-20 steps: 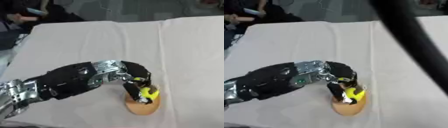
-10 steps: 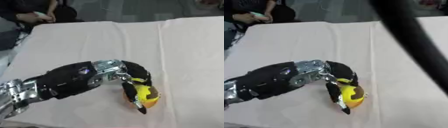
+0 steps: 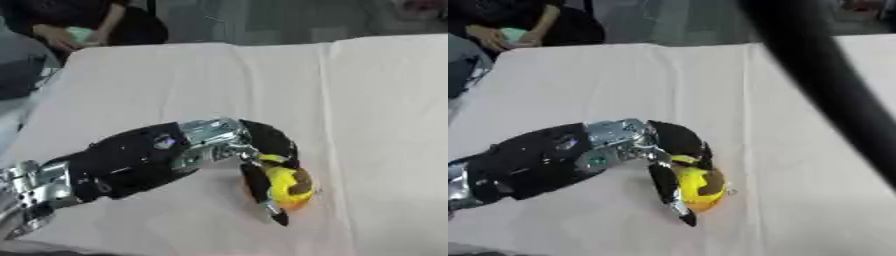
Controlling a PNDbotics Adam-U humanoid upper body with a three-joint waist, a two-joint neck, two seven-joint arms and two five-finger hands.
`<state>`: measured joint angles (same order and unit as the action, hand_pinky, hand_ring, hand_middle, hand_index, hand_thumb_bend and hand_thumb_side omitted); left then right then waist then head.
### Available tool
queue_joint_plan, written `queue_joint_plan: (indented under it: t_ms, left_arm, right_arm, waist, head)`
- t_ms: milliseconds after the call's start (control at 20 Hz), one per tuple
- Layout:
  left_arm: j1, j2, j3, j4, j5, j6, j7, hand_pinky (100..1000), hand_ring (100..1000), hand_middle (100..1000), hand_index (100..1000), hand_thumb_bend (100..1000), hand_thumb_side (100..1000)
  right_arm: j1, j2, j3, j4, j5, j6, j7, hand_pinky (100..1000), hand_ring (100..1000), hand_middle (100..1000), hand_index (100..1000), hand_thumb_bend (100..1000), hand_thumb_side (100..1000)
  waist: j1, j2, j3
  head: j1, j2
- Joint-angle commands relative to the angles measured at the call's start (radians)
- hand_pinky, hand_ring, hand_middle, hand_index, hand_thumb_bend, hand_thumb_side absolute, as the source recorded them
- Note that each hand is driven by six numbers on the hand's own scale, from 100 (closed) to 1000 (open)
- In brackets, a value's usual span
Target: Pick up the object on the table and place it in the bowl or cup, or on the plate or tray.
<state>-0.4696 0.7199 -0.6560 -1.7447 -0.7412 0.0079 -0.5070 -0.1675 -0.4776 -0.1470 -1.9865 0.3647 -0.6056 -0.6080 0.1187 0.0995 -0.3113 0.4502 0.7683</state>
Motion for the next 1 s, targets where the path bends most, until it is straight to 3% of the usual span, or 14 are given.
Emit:
queue_joint_plan:
  t_ms: [50,300,350,400,700,1000]
  left_arm:
    - [0.004,0.043,0.048,-0.092,-0.005,0.045,-0.001,718,820,788,754,612,860]
    - [-0.001,0.075,0.092,-0.239,-0.006,0.117,-0.061,730,827,790,748,601,861]
    - [-0.006,0.078,0.095,-0.248,-0.005,0.123,-0.075,733,830,789,748,535,835]
    - [-0.011,0.082,0.098,-0.251,-0.008,0.131,-0.092,738,834,793,748,600,859]
    - [-0.029,0.093,0.110,-0.255,-0.018,0.150,-0.155,746,840,795,746,598,857]
    - [-0.010,0.117,0.150,-0.255,-0.003,0.140,-0.115,736,829,793,744,594,862]
  right_arm:
    - [0.002,-0.020,-0.012,-0.014,0.011,-0.301,-0.299,461,487,530,618,559,625]
    - [0.021,-0.015,-0.011,-0.014,0.031,-0.301,-0.299,460,487,529,615,554,620]
    - [0.023,-0.014,-0.010,-0.014,0.035,-0.301,-0.299,461,487,529,615,576,633]
    - [0.027,-0.014,-0.010,-0.014,0.038,-0.301,-0.299,461,487,528,614,555,617]
    - [0.042,-0.019,-0.012,-0.014,0.048,-0.301,-0.299,463,487,527,613,561,614]
    - [0.049,-0.017,-0.019,-0.014,0.052,-0.301,-0.299,465,487,526,611,565,611]
  waist:
    - [-0.010,-0.017,0.006]
    - [-0.015,-0.027,0.023]
    - [-0.016,-0.029,0.026]
    - [-0.016,-0.033,0.029]
    - [-0.016,-0.049,0.037]
    - [-0.020,-0.053,0.047]
  head:
    - [0.006,-0.018]
    - [0.003,-0.028]
    - [0.003,-0.028]
    - [0.008,-0.029]
    - [0.017,-0.039]
    - [-0.015,-0.068]
